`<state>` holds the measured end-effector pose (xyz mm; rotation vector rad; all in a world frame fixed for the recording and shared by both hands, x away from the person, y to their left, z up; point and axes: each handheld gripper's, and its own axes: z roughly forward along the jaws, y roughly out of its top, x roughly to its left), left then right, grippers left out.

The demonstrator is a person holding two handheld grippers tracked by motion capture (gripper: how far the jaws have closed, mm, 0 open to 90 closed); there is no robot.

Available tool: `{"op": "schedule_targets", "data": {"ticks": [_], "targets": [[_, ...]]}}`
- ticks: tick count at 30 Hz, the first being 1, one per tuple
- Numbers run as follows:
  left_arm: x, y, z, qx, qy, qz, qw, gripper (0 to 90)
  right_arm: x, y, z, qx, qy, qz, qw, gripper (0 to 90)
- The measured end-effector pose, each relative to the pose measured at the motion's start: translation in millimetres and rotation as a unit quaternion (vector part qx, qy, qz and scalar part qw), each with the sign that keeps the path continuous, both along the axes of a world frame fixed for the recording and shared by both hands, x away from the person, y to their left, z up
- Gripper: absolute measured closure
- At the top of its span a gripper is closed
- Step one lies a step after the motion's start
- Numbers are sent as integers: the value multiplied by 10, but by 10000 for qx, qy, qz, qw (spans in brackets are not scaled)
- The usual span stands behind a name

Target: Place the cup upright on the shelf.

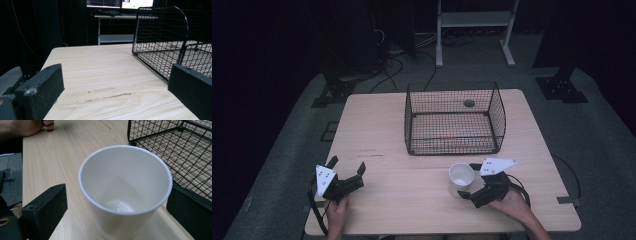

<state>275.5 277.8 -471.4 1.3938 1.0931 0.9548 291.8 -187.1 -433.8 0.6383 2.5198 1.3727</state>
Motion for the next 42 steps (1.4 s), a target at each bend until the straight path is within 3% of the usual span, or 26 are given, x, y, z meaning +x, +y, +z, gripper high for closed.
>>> {"op": "schedule_targets", "data": {"ticks": [12, 23, 34, 42], "targets": [[1, -1, 0, 0, 6, 3, 10000, 0, 46, 86, -15, -103, 3, 81, 9999, 59], [-2, 3, 1, -17, -9, 5, 10000, 0, 81, 74, -17, -13, 62, 112, 9999, 188], [2, 4, 0, -11, -10, 5, 10000, 0, 108, 74, 27, -84, 161, 210, 9996, 195], [3, 6, 0, -36, 3, -12, 10000, 0, 166, 58, 141, -2, 183, 236, 9996, 196]]}}
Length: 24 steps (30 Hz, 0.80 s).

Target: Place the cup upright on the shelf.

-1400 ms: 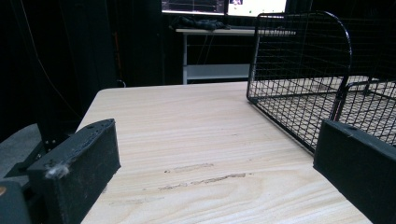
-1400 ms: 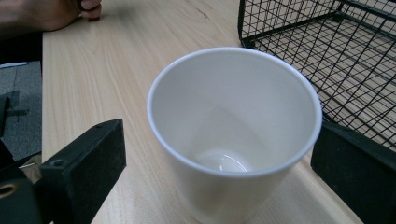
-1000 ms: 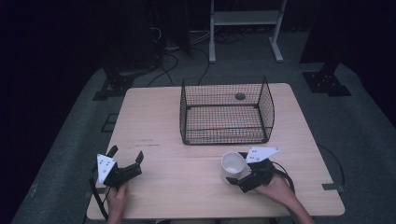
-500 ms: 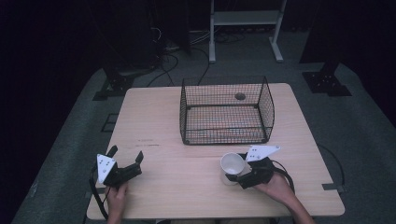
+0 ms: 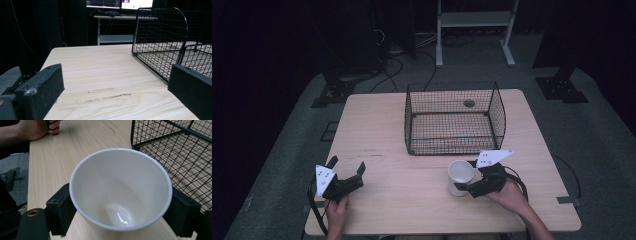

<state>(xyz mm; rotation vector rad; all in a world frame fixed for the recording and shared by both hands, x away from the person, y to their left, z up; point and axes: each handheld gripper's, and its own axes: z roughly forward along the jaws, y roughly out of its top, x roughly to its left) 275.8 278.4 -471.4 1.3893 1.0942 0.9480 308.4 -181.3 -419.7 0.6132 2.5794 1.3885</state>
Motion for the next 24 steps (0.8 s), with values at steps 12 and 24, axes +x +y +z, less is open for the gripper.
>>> {"op": "schedule_targets", "data": {"ticks": [12, 24], "targets": [[0, -1, 0, 2, 1, -2, 10000, 0, 92, -10, 148, 176, 81, 89, 9998, 196], [1, -2, 0, 3, 3, -9, 10000, 0, 227, 39, 339, 239, 68, 155, 9996, 196]]}}
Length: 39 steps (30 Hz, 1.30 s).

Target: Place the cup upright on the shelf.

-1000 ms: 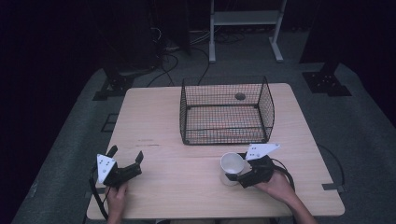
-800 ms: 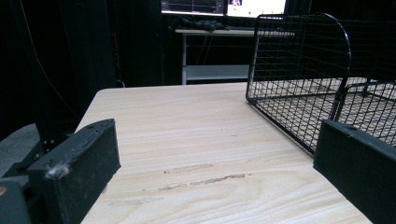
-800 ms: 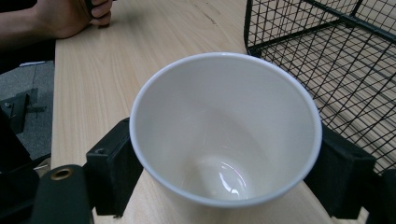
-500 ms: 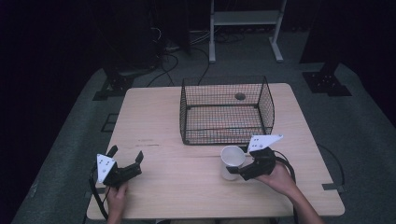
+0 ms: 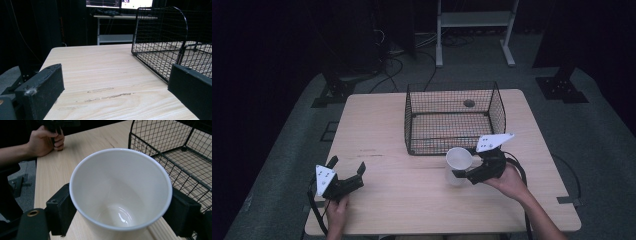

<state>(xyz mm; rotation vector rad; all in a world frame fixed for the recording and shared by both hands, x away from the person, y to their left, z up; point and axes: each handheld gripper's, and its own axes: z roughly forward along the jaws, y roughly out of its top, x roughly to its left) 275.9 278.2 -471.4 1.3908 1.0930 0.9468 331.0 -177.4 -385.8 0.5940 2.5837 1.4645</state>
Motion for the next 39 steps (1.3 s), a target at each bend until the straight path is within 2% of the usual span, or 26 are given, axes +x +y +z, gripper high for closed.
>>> {"op": "schedule_targets", "data": {"ticks": [13, 28, 39], "targets": [[0, -6, 0, 10, 22, -16, 10000, 0, 201, 53, 271, 65, -59, 37, 10000, 196], [1, -10, 0, 11, 10, -15, 10000, 0, 407, 134, 450, 99, -53, 13, 9999, 196], [4, -4, 0, -19, 5, -13, 10000, 0, 606, 268, 602, 60, -96, -8, 9999, 196]]}}
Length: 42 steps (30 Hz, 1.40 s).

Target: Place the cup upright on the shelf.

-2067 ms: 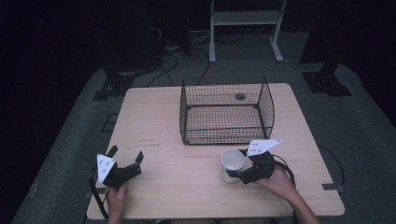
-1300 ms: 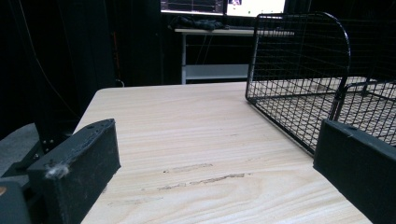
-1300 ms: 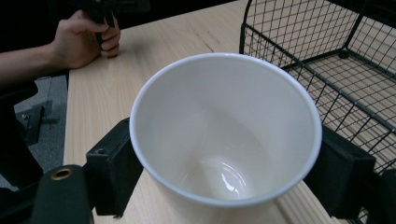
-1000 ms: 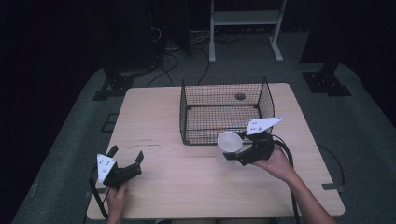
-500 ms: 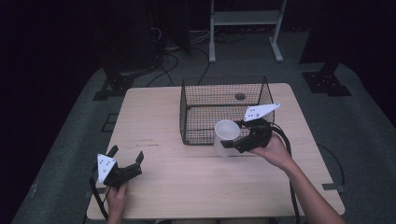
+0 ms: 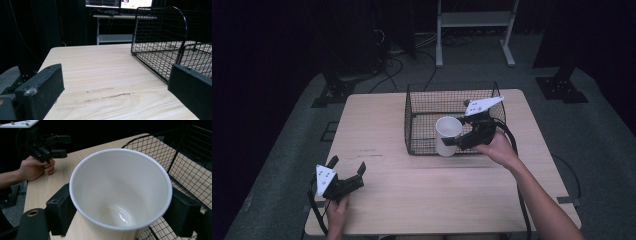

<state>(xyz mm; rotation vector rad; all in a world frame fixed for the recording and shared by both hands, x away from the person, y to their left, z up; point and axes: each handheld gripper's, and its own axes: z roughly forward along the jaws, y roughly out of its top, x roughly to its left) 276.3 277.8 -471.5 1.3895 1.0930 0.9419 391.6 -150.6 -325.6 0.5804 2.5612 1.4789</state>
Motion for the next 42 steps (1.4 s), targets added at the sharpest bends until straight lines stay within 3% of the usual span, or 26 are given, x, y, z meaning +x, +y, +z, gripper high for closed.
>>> {"op": "schedule_targets", "data": {"ticks": [23, 42], "targets": [[3, 3, -1, -13, 15, -13, 10000, 0, 388, 89, 156, 10, 110, -182, 9998, 196], [3, 2, 0, -19, 11, -40, 10000, 0, 780, 196, 99, -241, 279, -464, 9982, 195]]}}
